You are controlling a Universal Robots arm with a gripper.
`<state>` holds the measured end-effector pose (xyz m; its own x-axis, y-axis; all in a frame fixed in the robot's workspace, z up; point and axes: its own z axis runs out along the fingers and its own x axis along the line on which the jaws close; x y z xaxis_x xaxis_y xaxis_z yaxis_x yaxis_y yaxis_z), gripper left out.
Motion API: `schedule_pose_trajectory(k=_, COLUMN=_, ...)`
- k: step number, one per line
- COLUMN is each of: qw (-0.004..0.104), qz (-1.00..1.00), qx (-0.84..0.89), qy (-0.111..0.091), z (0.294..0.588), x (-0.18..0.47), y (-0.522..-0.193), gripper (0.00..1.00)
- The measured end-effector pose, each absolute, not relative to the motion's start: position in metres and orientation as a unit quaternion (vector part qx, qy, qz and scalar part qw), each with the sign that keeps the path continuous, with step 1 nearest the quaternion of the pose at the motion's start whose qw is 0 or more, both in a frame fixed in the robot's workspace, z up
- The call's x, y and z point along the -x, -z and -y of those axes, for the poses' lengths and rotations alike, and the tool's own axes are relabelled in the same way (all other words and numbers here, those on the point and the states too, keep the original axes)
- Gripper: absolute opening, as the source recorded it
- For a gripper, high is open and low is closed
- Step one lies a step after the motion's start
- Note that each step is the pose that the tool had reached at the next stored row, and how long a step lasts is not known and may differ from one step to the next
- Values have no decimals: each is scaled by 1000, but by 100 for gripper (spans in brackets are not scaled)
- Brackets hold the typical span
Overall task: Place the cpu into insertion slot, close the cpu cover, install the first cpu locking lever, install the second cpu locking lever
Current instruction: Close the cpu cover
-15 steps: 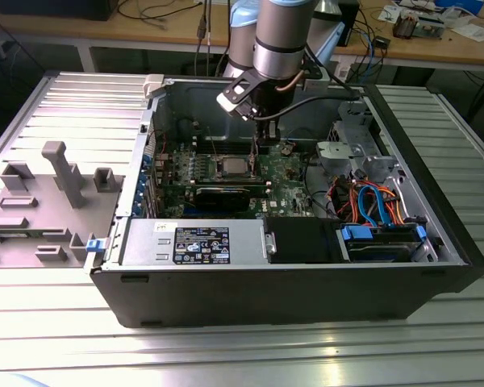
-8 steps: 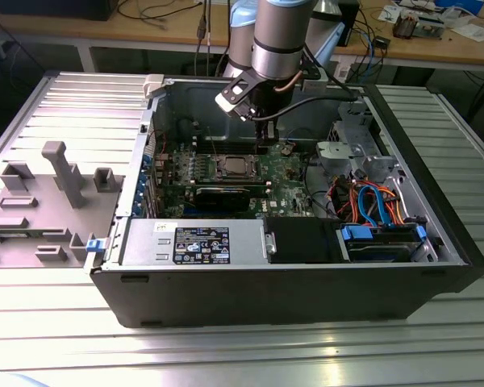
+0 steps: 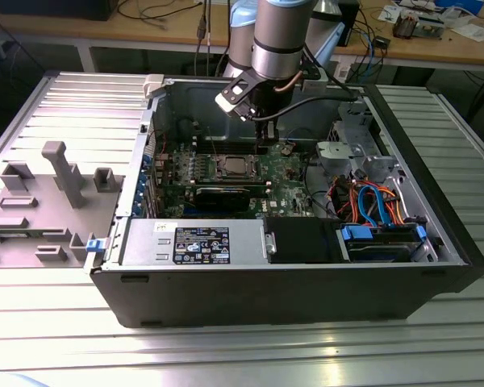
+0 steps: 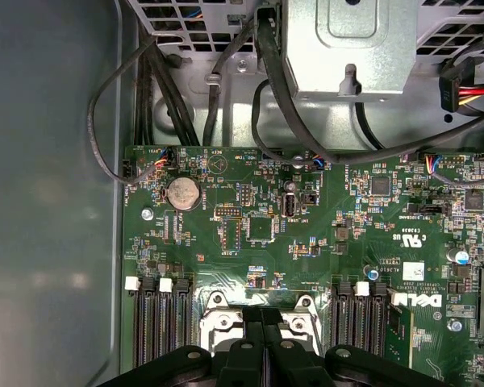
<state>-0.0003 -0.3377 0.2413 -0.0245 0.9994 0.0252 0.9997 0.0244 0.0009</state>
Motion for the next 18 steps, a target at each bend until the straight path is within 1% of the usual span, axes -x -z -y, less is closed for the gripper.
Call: schedule_pose_trajectory(k=18, qw=9, qz=716, qx=698, qy=9, z=339, x=10, y=-239, gripper=11)
